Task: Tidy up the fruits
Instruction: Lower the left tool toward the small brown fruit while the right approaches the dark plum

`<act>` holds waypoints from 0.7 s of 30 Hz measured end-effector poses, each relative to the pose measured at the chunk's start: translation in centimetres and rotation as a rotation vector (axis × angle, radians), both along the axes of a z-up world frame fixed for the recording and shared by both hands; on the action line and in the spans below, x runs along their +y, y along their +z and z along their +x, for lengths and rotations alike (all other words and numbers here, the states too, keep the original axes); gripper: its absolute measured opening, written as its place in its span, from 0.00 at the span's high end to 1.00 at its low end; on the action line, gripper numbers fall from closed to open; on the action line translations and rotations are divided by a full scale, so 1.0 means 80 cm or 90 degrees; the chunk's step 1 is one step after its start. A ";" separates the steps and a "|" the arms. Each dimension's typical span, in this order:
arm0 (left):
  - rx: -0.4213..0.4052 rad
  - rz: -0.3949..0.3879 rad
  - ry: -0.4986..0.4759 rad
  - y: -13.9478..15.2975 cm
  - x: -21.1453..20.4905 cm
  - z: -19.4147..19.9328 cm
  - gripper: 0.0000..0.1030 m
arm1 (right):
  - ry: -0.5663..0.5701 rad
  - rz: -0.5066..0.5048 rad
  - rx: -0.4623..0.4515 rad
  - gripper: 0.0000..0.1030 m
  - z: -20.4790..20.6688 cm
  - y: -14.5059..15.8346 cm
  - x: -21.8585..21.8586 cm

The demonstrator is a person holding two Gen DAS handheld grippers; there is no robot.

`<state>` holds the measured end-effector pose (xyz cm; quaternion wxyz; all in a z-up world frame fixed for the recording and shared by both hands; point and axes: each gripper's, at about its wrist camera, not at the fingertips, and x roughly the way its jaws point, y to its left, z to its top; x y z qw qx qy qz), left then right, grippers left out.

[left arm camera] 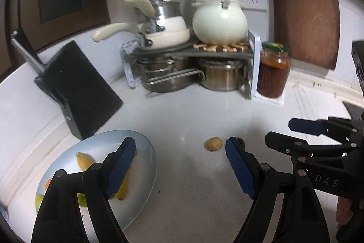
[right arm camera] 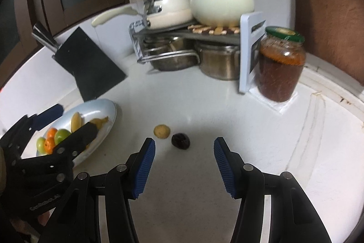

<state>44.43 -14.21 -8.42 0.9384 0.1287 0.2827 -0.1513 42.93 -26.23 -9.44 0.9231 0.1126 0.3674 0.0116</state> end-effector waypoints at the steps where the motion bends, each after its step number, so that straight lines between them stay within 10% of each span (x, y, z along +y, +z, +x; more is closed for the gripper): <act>1: 0.001 0.007 -0.008 -0.004 -0.002 0.003 0.23 | 0.002 -0.001 0.004 0.47 0.003 -0.003 0.000; 21: 0.111 0.088 -0.131 -0.056 -0.039 0.055 0.45 | 0.092 -0.009 0.084 0.57 0.063 -0.049 -0.005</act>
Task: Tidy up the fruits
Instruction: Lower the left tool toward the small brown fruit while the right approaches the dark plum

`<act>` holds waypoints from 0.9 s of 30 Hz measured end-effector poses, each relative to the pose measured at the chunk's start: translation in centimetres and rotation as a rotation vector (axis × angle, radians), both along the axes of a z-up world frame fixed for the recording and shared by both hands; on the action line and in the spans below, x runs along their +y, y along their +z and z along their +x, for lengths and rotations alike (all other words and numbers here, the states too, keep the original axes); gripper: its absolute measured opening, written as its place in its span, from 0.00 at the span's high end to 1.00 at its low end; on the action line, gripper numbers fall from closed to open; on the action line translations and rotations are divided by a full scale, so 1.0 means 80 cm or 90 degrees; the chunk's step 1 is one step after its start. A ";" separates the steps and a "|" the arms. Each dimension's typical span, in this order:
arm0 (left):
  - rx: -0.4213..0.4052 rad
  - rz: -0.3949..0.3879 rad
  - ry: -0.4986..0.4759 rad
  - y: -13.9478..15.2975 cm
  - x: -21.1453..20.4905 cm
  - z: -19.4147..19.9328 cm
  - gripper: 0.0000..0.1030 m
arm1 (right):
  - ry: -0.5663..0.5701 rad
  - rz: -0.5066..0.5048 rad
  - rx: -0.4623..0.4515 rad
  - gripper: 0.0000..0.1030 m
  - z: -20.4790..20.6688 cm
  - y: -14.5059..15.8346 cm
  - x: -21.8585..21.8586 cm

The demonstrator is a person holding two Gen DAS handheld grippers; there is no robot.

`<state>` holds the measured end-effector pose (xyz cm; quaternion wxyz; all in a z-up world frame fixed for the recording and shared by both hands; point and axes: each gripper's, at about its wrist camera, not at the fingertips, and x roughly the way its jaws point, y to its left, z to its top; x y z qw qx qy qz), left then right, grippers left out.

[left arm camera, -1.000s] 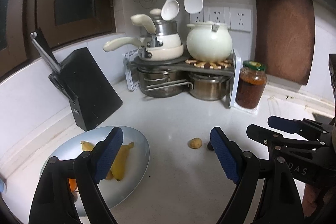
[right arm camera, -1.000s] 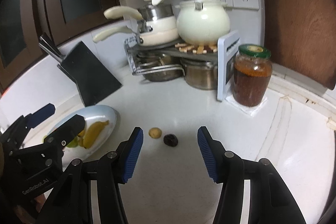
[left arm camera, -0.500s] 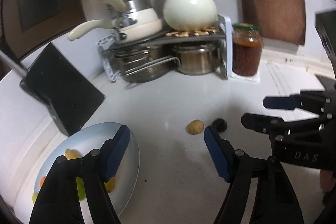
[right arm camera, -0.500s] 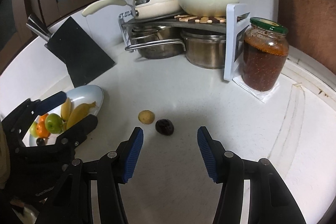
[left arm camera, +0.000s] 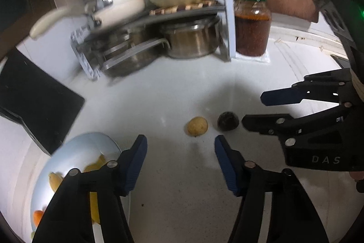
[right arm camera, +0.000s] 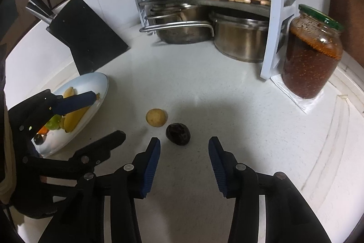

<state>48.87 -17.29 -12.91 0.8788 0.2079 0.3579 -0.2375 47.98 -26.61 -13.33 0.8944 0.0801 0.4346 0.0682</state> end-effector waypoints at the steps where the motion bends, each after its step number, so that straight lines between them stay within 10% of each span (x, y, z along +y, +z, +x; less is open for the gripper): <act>1: 0.017 -0.007 0.012 -0.001 0.003 0.006 0.45 | -0.004 -0.003 0.008 0.59 0.002 -0.001 -0.001; 27: 0.203 -0.054 0.082 -0.002 -0.026 0.070 0.49 | 0.044 0.062 0.041 0.60 0.026 -0.013 0.000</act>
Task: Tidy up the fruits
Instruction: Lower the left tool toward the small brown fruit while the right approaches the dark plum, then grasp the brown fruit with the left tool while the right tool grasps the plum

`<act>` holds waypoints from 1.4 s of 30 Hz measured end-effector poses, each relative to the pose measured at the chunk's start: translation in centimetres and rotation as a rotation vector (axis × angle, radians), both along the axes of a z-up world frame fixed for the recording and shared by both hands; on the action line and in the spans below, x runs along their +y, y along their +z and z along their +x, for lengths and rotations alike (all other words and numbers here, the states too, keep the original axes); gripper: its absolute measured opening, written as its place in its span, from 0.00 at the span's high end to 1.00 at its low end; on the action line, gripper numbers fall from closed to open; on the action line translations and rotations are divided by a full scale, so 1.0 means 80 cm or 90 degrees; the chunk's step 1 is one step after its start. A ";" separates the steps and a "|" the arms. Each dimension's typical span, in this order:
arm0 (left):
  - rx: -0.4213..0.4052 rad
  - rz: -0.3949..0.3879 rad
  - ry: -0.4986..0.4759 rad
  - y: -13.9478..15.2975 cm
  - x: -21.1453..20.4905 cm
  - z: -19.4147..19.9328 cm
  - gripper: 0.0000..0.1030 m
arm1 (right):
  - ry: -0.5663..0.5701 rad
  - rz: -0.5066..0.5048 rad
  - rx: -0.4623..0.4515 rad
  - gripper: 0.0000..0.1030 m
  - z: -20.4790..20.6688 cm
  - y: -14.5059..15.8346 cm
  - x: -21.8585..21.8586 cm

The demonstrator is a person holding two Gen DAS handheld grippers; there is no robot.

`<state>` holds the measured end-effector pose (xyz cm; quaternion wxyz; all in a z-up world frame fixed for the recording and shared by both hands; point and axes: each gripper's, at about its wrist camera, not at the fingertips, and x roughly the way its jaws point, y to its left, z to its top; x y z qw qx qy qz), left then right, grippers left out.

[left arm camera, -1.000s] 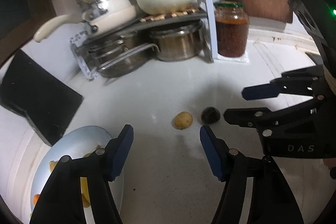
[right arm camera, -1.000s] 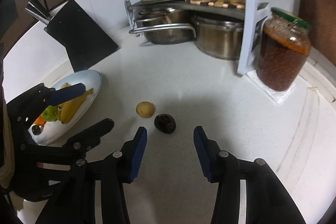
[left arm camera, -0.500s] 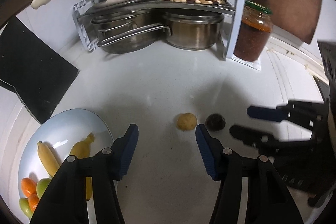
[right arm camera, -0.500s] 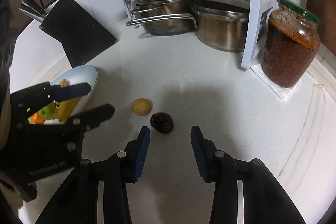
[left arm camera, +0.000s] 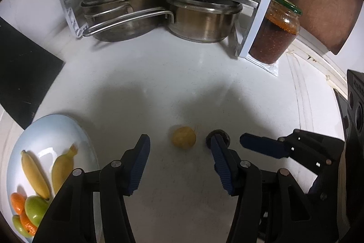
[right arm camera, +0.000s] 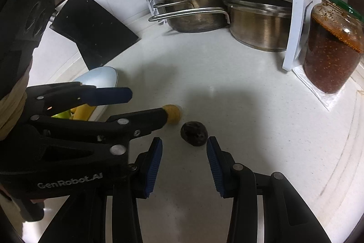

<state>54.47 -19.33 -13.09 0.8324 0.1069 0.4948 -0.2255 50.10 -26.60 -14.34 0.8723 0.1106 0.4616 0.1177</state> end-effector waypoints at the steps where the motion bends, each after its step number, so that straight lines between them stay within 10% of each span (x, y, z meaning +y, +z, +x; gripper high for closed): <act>1: 0.005 -0.001 0.000 -0.003 -0.002 0.002 0.50 | -0.001 0.002 0.002 0.59 0.001 -0.001 0.000; 22: 0.045 0.006 0.013 -0.040 -0.020 0.028 0.73 | -0.008 -0.018 -0.003 0.71 0.011 -0.018 0.007; 42: -0.049 0.020 0.006 -0.005 -0.004 -0.004 0.73 | -0.047 -0.026 -0.019 0.84 -0.006 -0.015 -0.003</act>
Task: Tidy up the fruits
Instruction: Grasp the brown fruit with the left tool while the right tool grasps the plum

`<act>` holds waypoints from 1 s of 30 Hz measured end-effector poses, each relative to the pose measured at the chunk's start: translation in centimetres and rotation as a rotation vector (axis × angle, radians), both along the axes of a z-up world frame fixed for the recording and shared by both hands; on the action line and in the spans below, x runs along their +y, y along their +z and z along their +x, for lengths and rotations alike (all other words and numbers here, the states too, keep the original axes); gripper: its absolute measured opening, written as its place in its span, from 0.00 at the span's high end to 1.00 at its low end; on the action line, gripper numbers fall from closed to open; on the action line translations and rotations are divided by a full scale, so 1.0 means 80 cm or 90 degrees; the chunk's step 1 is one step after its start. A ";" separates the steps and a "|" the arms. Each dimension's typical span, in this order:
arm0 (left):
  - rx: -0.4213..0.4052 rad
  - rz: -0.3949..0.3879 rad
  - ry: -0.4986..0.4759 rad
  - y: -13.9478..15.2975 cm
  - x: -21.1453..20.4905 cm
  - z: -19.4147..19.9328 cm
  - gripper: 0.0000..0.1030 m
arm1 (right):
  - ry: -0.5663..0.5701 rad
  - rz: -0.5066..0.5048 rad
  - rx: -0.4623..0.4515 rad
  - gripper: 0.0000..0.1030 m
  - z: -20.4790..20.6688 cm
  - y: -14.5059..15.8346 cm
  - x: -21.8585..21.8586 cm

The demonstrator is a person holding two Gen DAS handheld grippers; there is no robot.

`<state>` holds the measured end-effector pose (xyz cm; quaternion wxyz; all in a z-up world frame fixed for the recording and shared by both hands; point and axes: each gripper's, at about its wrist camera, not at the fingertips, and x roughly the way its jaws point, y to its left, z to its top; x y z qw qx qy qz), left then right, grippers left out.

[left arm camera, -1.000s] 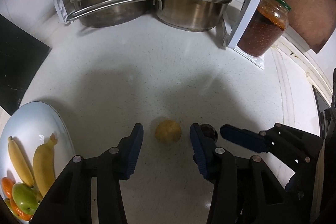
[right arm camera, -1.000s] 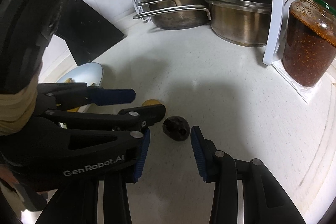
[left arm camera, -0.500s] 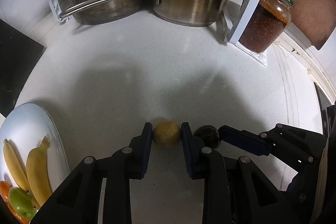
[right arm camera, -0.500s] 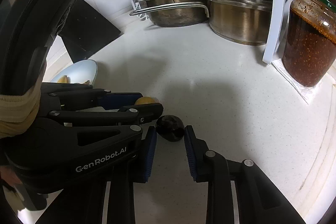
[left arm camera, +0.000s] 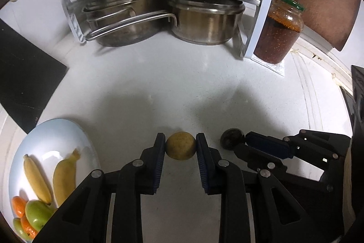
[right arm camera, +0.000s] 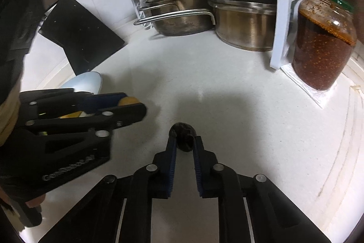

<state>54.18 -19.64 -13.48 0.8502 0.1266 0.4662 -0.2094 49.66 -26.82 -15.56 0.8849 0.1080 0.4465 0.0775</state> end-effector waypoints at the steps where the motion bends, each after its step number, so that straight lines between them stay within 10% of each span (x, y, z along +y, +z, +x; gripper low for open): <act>1: -0.002 0.001 0.001 0.001 0.001 -0.002 0.73 | 0.001 0.002 0.000 0.84 -0.001 -0.001 0.000; 30: 0.015 -0.013 0.034 -0.009 0.029 -0.010 0.73 | -0.019 -0.018 0.007 0.61 0.051 -0.009 -0.006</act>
